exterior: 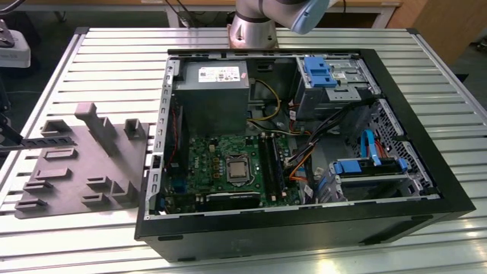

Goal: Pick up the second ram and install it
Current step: 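Pick up the second ram and move it above second insertion slot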

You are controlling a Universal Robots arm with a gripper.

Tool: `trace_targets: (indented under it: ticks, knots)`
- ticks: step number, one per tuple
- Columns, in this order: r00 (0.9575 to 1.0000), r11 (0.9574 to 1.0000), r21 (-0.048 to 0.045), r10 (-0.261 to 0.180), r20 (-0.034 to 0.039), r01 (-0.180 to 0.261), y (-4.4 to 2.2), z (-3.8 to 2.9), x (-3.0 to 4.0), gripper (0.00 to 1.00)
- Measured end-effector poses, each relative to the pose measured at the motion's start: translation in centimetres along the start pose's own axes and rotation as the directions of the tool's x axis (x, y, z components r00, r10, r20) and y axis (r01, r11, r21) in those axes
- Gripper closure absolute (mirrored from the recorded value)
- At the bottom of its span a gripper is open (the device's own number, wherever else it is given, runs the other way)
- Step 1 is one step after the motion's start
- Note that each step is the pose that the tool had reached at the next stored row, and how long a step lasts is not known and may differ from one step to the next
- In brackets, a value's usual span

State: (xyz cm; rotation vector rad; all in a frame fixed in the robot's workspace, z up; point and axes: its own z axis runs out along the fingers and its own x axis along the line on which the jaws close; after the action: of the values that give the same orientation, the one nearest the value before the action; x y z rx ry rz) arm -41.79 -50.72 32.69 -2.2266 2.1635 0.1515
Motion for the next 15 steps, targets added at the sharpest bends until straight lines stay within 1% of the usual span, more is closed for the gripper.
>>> trace_targets:
  ticks: [8,15]
  knots:
    - [1.0,1.0,0.0,0.0,0.0,0.0,0.01,-0.35,-0.03,0.88]
    - [1.0,1.0,0.0,0.0,0.0002,0.0,0.03,-0.81,-0.08,0.88]
